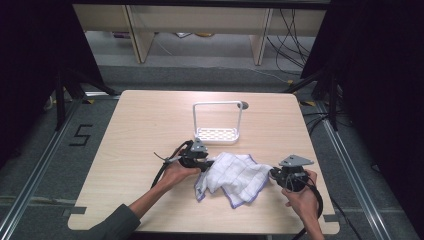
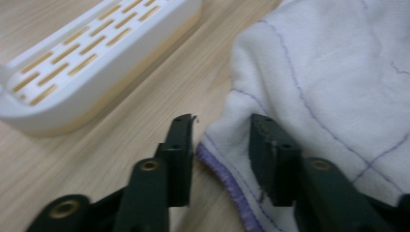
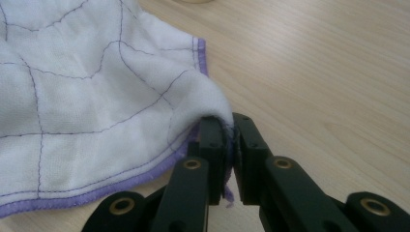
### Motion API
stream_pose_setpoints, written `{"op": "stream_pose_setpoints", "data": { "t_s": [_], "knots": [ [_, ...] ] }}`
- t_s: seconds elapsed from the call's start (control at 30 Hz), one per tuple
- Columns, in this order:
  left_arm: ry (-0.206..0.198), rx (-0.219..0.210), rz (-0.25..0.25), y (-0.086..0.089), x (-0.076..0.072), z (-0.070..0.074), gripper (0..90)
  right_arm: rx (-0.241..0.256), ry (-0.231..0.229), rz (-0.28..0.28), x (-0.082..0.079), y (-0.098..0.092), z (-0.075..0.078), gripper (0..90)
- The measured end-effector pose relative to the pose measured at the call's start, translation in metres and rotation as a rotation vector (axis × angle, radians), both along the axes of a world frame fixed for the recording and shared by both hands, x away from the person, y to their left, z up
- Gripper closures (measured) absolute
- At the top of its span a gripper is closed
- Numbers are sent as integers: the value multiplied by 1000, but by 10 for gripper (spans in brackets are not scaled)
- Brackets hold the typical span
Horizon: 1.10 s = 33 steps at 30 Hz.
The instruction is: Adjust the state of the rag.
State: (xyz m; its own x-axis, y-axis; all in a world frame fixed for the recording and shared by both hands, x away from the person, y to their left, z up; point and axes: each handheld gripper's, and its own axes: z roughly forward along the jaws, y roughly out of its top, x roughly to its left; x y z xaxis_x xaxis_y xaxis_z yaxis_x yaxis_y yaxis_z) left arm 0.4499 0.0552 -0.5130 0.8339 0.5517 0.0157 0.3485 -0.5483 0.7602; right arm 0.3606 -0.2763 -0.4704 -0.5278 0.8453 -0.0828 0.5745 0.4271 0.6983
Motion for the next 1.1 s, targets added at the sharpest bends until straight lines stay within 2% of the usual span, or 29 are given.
{"op": "stream_pose_setpoints", "data": {
  "t_s": [0.03,0.1,0.13,0.17,0.27,0.33,0.37,0.4,0.43,0.53,0.57,0.6,0.63,0.67,0.7,0.73,0.77,0.8,0.87,0.9,0.93,0.97,1.0,1.03,1.1],
  "knots": [
    [-12,18,-35,-1,-1,-1,689,-4,-15,11,0,-1,0,842],
    [-6,8,-29,-2,-1,-1,723,-4,-13,5,0,-1,0,841],
    [2,3,-35,0,-1,0,805,-3,-17,6,1,-1,-1,841],
    [2,3,-35,0,-1,0,832,-3,-17,6,1,-1,-1,841],
    [-28,20,-48,2,-5,2,852,-3,-23,16,1,-1,-1,842],
    [-32,7,-48,6,-10,4,859,0,-22,17,1,-1,1,847],
    [-40,11,-53,10,-11,7,861,4,-25,19,1,0,1,850],
    [-55,-8,-46,19,-16,14,863,2,-29,29,0,2,4,852],
    [-55,-8,-46,19,-16,14,863,2,-29,29,0,2,4,852],
    [-75,-26,-31,36,-22,26,864,-2,-43,51,1,9,10,855],
    [-79,-41,-33,42,-24,30,864,-2,-43,51,1,9,10,855],
    [-82,-64,-18,47,-28,35,864,36,-31,55,1,15,17,857],
    [-89,-69,-22,53,-33,41,864,36,-31,55,1,15,17,857],
    [-93,-115,-25,66,-44,54,865,47,-76,88,3,20,26,859],
    [-93,-115,-25,66,-44,54,864,47,-76,88,3,20,26,859],
    [-103,-137,-25,72,-50,62,864,52,-106,110,2,26,39,861],
    [-122,-169,-31,85,-63,77,865,52,-118,111,1,30,46,862],
    [-133,-179,-35,91,-68,82,864,32,-151,143,3,31,52,862],
    [-133,-175,-24,96,-73,83,864,25,-163,157,7,37,58,861],
    [-129,-153,-20,98,-76,79,864,25,-163,157,7,37,58,861],
    [-125,-119,-19,99,-77,72,863,-12,-156,191,18,44,53,858],
    [-109,-90,-20,100,-77,62,862,-36,-131,189,24,47,46,857],
    [-82,-88,-18,101,-76,50,861,-54,-100,195,30,50,37,856],
    [-51,-94,-14,101,-75,38,861,-54,-100,195,30,50,37,856],
    [0,-59,-8,99,-77,15,860,-56,-30,174,36,56,16,854]
  ]
}}
